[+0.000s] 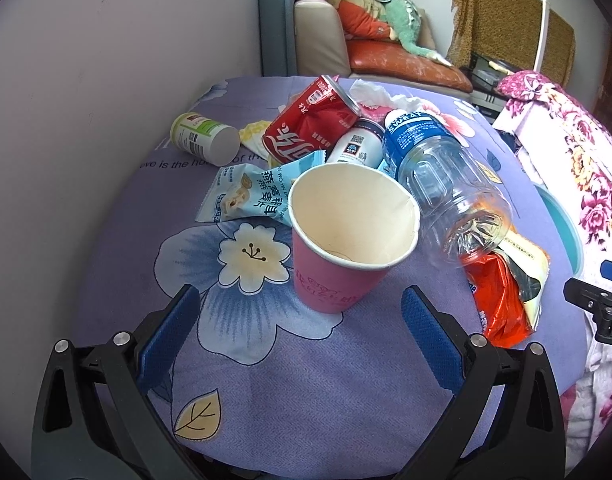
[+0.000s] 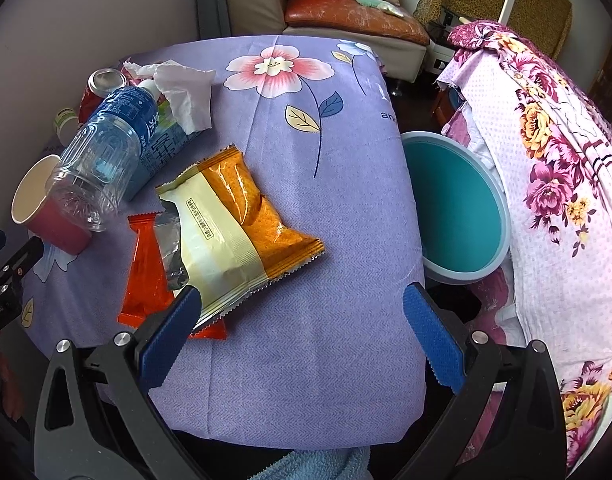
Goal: Collect trash
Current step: 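Move both grippers toward the pink paper cup and water bottle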
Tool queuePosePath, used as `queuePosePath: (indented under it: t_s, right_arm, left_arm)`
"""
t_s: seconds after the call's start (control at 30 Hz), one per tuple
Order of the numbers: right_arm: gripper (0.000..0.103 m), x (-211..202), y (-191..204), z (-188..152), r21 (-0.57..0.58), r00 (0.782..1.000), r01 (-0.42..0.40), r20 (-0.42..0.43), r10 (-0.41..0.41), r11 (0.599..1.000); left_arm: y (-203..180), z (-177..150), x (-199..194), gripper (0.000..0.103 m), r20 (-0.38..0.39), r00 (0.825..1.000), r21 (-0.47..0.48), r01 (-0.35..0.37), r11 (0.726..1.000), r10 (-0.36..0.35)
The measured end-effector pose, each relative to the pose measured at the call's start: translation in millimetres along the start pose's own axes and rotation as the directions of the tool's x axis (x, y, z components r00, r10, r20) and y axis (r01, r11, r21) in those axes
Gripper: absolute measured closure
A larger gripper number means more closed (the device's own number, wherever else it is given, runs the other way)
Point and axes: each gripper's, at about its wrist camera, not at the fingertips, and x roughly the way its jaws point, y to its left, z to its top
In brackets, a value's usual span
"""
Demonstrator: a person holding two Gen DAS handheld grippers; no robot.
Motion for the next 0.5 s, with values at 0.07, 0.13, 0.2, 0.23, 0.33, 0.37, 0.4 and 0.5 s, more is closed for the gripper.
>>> queuePosePath:
  t_s: [0.07, 0.13, 0.2, 0.23, 0.33, 0.37, 0.4, 0.5]
  right_arm:
    - [0.006, -0.1, -0.1, -0.4, 0.000, 1.000, 0.001, -0.002, -0.001, 1.000]
    - [0.006, 0.0, -0.2, -0.4, 0.000, 1.000, 0.002, -0.002, -0.002, 1.000]
    - [0.006, -0.3, -0.8, -0.9, 0.001, 1.000, 0.002, -0.003, -0.002, 1.000]
    - [0.006, -0.7, -0.9, -0.8, 0.002, 1.000, 0.002, -0.003, -0.002, 1.000]
    - [0.006, -1.0, -0.8, -1.1, 0.003, 1.000, 0.004, -0.003, -0.004, 1.000]
    - [0.006, -1.2, -1.4, -0.9, 0.004, 1.000, 0.002, -0.004, -0.002, 1.000]
    - [0.006, -0.9, -1.3, -1.1, 0.005, 1.000, 0.003, -0.005, -0.003, 1.000]
    - [0.006, 0.2, -1.4, -1.6, 0.010, 1.000, 0.001, -0.012, -0.001, 1.000]
  left_arm:
    - [0.7, -0.1, 0.0, 0.003, 0.002, 1.000, -0.001, 0.007, 1.000, -0.007]
    - [1.4, -0.3, -0.1, 0.003, 0.005, 1.000, 0.000, 0.012, 1.000, -0.012]
    - [1.9, -0.4, 0.1, 0.003, 0.008, 1.000, 0.003, 0.018, 1.000, -0.018]
    - [2.1, -0.5, -0.3, 0.003, 0.010, 1.000, 0.004, 0.020, 1.000, -0.020]
    - [1.8, -0.7, -0.5, 0.003, 0.011, 1.000, 0.008, 0.022, 1.000, -0.023]
    - [2.0, -0.9, -0.6, 0.003, 0.012, 1.000, 0.009, 0.026, 1.000, -0.026]
    - [1.8, -0.9, -0.9, 0.003, 0.013, 1.000, 0.010, 0.028, 1.000, -0.028]
    - [2.2, -0.9, -1.4, 0.003, 0.018, 0.999, 0.011, 0.034, 0.999, -0.034]
